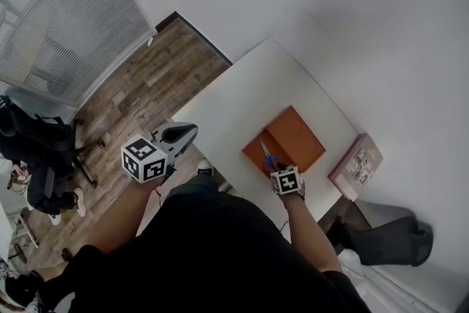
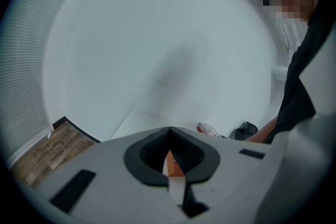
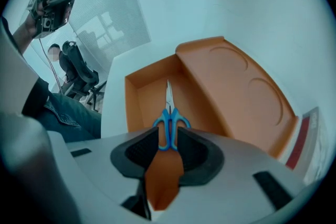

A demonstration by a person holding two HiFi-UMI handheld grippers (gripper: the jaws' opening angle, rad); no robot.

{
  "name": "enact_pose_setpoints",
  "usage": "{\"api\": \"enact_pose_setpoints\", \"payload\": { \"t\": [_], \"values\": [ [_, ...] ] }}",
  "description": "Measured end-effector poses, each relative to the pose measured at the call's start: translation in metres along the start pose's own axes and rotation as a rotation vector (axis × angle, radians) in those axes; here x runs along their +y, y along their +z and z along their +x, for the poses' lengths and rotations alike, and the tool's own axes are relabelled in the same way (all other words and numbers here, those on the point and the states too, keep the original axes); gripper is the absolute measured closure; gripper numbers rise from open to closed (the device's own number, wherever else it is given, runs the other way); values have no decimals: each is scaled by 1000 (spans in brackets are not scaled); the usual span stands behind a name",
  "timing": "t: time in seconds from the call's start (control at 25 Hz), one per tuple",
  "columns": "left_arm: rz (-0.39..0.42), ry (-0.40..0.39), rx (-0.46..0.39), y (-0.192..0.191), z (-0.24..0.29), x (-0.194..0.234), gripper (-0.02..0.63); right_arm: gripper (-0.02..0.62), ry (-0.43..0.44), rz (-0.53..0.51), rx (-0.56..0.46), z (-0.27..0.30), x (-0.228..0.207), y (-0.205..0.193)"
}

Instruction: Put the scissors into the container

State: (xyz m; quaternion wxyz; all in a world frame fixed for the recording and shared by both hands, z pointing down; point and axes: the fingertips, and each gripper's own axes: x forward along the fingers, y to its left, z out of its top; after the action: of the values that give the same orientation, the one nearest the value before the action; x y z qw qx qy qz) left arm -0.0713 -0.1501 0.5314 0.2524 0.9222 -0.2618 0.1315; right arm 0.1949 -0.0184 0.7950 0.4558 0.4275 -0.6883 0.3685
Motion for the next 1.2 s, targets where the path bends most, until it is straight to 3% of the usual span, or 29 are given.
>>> {"api": "enact_pose_setpoints", "payload": {
  "t": [0.64,1.2],
  "values": [
    [43,-45,-20,-4,-8,-48,597,480,-20,45,-168,-67,6,6],
    [101,-105,-30,-7,-6,-98,597,483,-54,125,-303,-134,-3,-14]
  ]
}}
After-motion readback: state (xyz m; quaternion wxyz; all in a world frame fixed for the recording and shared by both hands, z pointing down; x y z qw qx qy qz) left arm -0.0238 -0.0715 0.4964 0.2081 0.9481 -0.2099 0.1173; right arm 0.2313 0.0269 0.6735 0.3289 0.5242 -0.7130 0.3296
